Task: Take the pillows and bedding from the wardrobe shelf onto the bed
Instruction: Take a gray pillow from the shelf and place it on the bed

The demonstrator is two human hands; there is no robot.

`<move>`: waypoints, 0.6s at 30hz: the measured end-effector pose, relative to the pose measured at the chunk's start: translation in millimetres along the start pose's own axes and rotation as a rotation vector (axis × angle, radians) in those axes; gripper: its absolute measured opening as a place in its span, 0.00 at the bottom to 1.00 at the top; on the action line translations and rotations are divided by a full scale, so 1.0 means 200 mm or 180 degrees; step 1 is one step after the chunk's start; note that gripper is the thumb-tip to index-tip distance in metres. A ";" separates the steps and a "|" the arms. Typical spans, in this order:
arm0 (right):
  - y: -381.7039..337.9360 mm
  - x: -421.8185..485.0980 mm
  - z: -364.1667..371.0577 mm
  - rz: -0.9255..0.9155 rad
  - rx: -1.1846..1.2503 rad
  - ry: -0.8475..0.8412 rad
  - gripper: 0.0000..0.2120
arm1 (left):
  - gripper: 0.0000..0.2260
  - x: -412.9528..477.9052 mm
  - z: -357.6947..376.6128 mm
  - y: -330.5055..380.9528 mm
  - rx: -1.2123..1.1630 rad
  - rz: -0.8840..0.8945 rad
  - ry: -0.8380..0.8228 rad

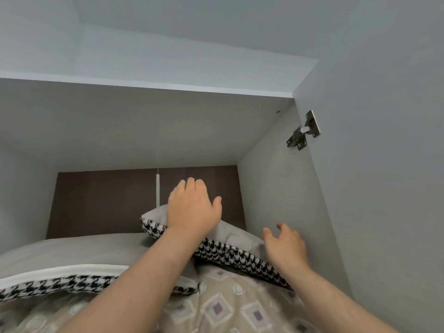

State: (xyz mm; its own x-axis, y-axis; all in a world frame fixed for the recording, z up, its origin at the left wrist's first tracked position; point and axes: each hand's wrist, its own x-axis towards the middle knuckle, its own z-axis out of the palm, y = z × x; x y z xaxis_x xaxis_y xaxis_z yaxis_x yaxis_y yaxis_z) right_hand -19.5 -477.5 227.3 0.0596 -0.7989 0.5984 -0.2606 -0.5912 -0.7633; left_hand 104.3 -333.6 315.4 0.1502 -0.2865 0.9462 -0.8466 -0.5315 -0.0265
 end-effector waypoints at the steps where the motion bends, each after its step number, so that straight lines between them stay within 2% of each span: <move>1: 0.02 0.05 0.01 0.0115 -0.0181 -0.0017 0.28 | 0.26 0.04 0.04 -0.01 0.0147 -0.0102 -0.0131; 5: 0.08 0.15 0.08 0.0231 -0.0836 -0.0175 0.32 | 0.36 0.09 0.20 -0.07 0.0637 -0.0717 -0.0881; 8: 0.10 0.18 0.17 0.0228 -0.0963 -0.0591 0.36 | 0.42 0.08 0.26 -0.12 0.0879 -0.1189 -0.1204; 13: 0.11 0.25 0.24 0.0336 -0.0672 -0.1388 0.40 | 0.37 0.11 0.27 -0.17 0.0545 -0.1453 -0.1762; 15: 0.09 0.31 0.24 0.0449 -0.0450 -0.1503 0.39 | 0.39 0.16 0.24 -0.20 0.0454 -0.1601 -0.1858; 18: 0.12 0.39 0.29 0.0628 -0.0406 -0.1620 0.38 | 0.42 0.16 0.25 -0.24 0.0718 -0.1847 -0.1879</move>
State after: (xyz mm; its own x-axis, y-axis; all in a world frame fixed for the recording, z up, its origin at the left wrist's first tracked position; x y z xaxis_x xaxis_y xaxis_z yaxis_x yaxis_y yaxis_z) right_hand 35.0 -560.3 240.8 0.4472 -0.8643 0.2301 -0.4265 -0.4323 -0.7945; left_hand 174.9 -357.7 330.0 0.8223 -0.2549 0.5088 -0.4413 -0.8502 0.2871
